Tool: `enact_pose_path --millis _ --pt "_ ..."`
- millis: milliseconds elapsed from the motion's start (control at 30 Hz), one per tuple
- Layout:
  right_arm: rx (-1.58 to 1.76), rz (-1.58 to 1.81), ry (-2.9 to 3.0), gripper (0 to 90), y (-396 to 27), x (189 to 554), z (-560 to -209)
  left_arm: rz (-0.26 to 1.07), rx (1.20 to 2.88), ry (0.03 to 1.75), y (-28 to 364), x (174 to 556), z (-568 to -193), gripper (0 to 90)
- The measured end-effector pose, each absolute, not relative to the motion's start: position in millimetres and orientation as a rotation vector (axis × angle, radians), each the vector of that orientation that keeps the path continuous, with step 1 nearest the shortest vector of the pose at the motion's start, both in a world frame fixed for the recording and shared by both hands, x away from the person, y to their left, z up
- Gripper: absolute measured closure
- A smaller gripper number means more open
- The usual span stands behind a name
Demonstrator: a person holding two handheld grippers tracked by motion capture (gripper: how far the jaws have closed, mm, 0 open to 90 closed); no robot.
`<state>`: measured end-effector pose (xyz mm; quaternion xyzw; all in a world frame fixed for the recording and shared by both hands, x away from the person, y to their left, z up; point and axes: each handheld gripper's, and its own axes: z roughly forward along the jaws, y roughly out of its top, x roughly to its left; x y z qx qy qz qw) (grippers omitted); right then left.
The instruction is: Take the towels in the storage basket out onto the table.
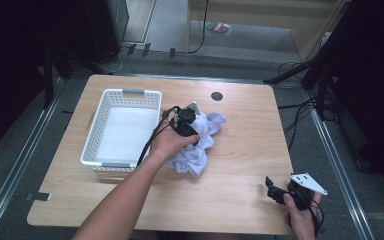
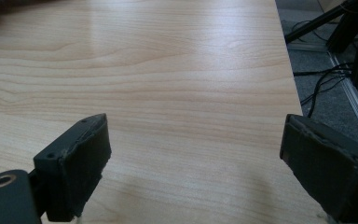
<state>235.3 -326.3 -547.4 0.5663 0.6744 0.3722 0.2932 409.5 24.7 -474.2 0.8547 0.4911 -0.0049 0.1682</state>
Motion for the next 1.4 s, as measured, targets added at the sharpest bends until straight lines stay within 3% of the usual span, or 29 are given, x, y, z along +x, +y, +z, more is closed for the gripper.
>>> enact_pose_path --millis 167,267,433,800,1400 --pt "1.508 0.992 1.804 8.4 -326.2 235.6 -547.4 -0.073 2.425 1.367 23.7 405.9 -478.8 22.3" --pt "1.509 0.994 1.806 8.4 -326.2 235.7 -547.4 0.013 2.437 1.369 23.0 401.8 -471.3 1.0" --pt "1.512 1.001 1.811 8.5 -326.7 235.9 -547.4 0.056 2.45 1.325 26.6 396.3 -457.8 0.0" --pt "1.513 1.003 1.812 8.6 -326.9 236.0 -547.4 0.159 2.366 1.398 58.1 390.5 -430.3 0.0" --pt "1.516 0.992 1.81 8.6 -326.4 235.9 -547.4 0.232 2.273 1.439 123.4 382.7 -402.8 0.0"
